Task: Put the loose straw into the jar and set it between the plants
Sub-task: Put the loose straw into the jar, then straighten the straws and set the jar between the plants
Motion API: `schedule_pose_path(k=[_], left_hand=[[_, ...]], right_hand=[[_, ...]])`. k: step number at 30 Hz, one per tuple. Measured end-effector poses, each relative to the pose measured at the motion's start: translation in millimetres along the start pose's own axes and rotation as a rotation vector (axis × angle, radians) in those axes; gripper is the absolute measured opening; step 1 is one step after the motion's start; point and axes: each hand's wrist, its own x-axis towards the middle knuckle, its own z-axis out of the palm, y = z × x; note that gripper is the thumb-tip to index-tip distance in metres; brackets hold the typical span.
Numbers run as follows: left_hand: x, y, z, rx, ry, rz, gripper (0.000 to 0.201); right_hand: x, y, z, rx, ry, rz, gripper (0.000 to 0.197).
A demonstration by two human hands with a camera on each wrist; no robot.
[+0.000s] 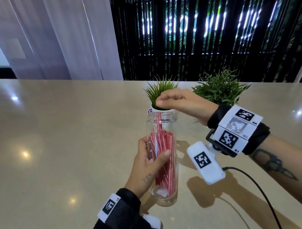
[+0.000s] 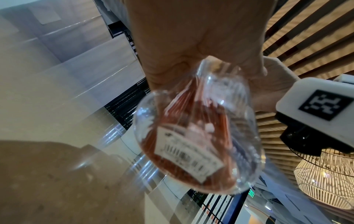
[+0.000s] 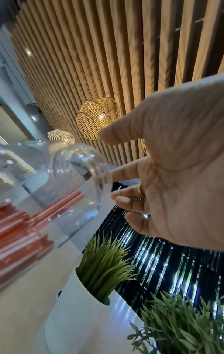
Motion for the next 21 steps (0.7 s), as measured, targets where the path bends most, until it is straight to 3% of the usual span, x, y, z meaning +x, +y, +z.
schedule_pose_path(k=[4, 8, 10, 13, 15, 18, 21], left_hand=[[0.4, 0.3, -0.4, 0.008, 0.003, 0.015, 0.079], [3.6, 0.3, 0.1, 0.023, 0.019, 0.028, 0.083], [5.3, 1.0, 1.5, 0.023, 0.02, 0.039, 0.079], [8.4, 3.3, 8.0, 0.016, -0.001, 0.051, 0.072], [10.2, 3.9, 14.4, -0.005, -0.018, 0.043, 0.063], [10.6, 1.5, 22.5, -0.048, -0.061, 0.012, 0.044], [9.2, -5.8, 29.6, -0.056, -0.143, -0.022, 0.042]], right_hand=[[-1.8, 0.6, -13.3, 0.109, 0.173, 0.004, 0.061], [-22.5, 6.8, -14.7, 0.172, 0.32, 0.01, 0.067], [-39.8, 20.2, -6.1, 0.159, 0.265, 0.047, 0.071], [-65.1, 43.4, 16.7, 0.078, 0.035, 0.132, 0.073], [-76.8, 55.9, 29.5, 0.11, -0.043, 0.137, 0.064], [-88.1, 67.8, 38.3, 0.147, -0.015, 0.085, 0.065], [-96.4, 78.4, 43.9, 0.128, 0.055, 0.055, 0.069]])
